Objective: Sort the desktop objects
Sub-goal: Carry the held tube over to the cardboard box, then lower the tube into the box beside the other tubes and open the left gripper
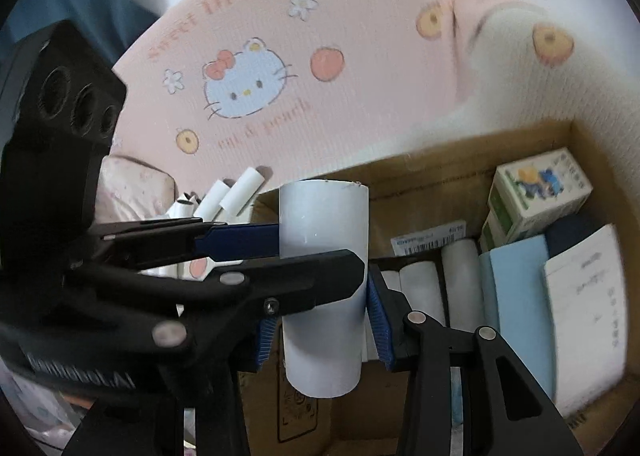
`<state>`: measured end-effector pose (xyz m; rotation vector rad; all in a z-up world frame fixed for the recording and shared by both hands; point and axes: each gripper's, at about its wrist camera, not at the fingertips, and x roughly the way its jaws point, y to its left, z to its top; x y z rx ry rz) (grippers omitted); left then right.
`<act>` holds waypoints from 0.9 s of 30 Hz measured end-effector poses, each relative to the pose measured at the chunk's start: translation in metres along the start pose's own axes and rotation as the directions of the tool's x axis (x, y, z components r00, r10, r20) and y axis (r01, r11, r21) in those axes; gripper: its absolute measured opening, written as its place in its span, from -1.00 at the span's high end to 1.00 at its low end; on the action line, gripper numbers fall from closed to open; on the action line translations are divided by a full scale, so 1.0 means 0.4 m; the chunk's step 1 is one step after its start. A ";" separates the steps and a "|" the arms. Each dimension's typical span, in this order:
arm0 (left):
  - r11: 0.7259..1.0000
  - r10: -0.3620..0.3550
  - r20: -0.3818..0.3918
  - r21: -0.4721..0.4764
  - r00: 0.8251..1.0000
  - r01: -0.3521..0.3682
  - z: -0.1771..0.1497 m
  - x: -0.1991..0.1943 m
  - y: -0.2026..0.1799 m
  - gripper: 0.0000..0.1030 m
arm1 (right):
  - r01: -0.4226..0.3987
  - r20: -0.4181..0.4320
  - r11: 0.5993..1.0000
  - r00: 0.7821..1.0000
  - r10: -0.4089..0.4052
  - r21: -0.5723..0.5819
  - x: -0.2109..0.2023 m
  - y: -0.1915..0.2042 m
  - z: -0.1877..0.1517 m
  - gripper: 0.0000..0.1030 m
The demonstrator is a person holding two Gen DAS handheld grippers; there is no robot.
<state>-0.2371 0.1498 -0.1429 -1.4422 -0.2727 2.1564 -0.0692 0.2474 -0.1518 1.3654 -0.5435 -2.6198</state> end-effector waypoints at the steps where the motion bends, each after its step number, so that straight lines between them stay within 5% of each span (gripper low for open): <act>1: 1.000 0.002 -0.015 -0.004 1.000 -0.002 0.005 0.011 0.002 0.01 | -0.010 -0.004 1.000 1.000 0.010 0.012 0.007 -0.012 0.002 0.26; 7: 0.999 0.029 -0.108 -0.039 0.994 -0.034 0.020 0.082 0.016 0.02 | -0.019 -0.083 0.997 0.996 0.025 0.076 0.061 -0.068 0.007 0.26; 11: 0.991 0.129 -0.178 0.001 0.976 -0.131 0.031 0.116 0.006 0.03 | -0.027 -0.142 0.994 0.989 0.042 0.108 0.106 -0.089 0.018 0.26; 17: 0.986 0.123 -0.179 -0.093 0.976 -0.141 0.068 0.122 0.049 0.03 | -0.046 -0.191 0.989 0.979 0.072 0.139 0.157 -0.115 0.034 0.26; 22: 0.987 0.101 -0.240 -0.100 0.965 -0.128 0.090 0.129 0.088 0.51 | -0.033 -0.258 0.988 0.964 0.072 0.153 0.199 -0.121 0.038 0.26; 25: 0.984 0.144 -0.358 -0.047 0.923 -0.172 0.088 0.167 0.095 0.88 | 0.004 -0.322 0.992 0.946 0.037 0.126 0.225 -0.111 0.034 0.26; 27: 0.980 0.164 -0.383 -0.040 0.909 -0.194 0.089 0.172 0.098 0.89 | 0.045 -0.379 0.991 0.925 0.006 0.126 0.255 -0.114 0.033 0.26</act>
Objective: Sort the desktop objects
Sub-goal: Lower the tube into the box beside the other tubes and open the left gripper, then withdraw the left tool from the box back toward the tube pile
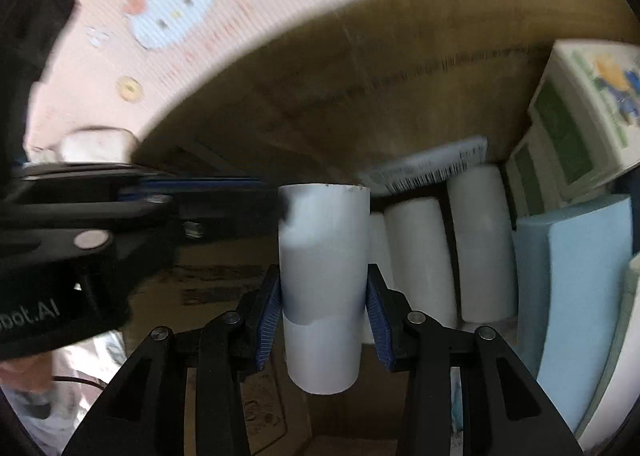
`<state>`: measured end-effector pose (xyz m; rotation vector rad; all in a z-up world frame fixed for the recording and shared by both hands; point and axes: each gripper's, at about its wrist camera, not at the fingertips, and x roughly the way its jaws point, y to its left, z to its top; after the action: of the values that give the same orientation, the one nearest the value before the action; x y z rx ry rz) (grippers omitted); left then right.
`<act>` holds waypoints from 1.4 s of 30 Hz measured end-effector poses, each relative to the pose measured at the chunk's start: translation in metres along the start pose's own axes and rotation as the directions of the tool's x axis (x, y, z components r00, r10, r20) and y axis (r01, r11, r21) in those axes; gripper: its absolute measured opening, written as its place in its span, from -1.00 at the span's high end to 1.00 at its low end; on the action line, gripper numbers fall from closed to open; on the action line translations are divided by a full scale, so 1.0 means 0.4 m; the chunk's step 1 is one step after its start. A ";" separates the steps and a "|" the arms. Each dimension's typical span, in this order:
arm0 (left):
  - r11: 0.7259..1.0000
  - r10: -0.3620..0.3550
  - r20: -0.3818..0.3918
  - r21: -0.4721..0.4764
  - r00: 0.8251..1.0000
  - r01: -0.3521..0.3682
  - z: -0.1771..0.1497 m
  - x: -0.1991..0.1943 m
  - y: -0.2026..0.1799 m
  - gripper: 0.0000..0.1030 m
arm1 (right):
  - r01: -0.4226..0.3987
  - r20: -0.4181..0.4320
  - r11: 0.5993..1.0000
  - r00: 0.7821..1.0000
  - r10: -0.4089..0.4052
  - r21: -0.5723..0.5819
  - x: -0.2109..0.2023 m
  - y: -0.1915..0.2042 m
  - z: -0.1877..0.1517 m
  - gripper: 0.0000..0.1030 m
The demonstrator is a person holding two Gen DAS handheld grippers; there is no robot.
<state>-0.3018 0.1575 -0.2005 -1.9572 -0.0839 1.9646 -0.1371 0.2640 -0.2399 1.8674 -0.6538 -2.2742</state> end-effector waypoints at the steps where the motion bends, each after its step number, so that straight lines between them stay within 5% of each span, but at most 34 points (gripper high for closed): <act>1: 1.000 -0.004 -0.009 -0.014 1.000 0.003 0.006 -0.002 0.003 0.89 | -0.004 -0.017 1.000 1.000 0.004 0.005 0.008 -0.002 0.004 0.26; 7: 0.994 -0.032 -0.003 -0.103 0.999 0.031 0.009 -0.014 0.033 0.91 | -0.054 -0.106 0.998 0.993 0.056 0.023 0.053 -0.013 0.034 0.26; 12: 0.994 0.032 0.011 -0.104 0.999 -0.030 0.005 -0.028 0.044 0.92 | 0.069 -0.160 0.996 0.984 -0.077 -0.059 0.105 0.011 0.046 0.26; 16: 0.996 0.004 0.019 -0.090 1.000 -0.002 -0.010 -0.030 0.052 0.95 | 0.057 -0.183 0.996 0.981 -0.069 -0.072 0.131 0.027 0.047 0.26; 23: 0.995 -0.034 0.042 -0.090 0.999 0.038 -0.032 -0.039 0.054 0.94 | 0.050 -0.132 0.998 0.990 -0.056 -0.049 0.095 0.026 0.058 0.25; 27: 0.995 -0.045 0.060 -0.081 0.997 0.050 -0.035 -0.049 0.047 0.66 | 0.004 -0.105 1.000 0.994 -0.005 -0.013 0.036 0.022 0.055 0.25; 35: 0.997 -0.067 0.116 -0.030 0.991 0.071 -0.073 -0.094 0.006 0.60 | 0.099 0.011 0.991 0.995 -0.099 -0.092 -0.103 0.075 0.019 0.25; 42: 0.996 -0.079 0.216 -0.014 0.973 0.084 -0.126 -0.134 -0.023 0.52 | 0.253 0.119 0.951 0.965 -0.234 -0.177 -0.181 0.131 -0.043 0.25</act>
<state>-0.2522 0.1397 -0.1484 -1.7192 -0.2397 2.1225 -0.1130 0.2388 -0.1557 1.8448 -0.2115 -2.4877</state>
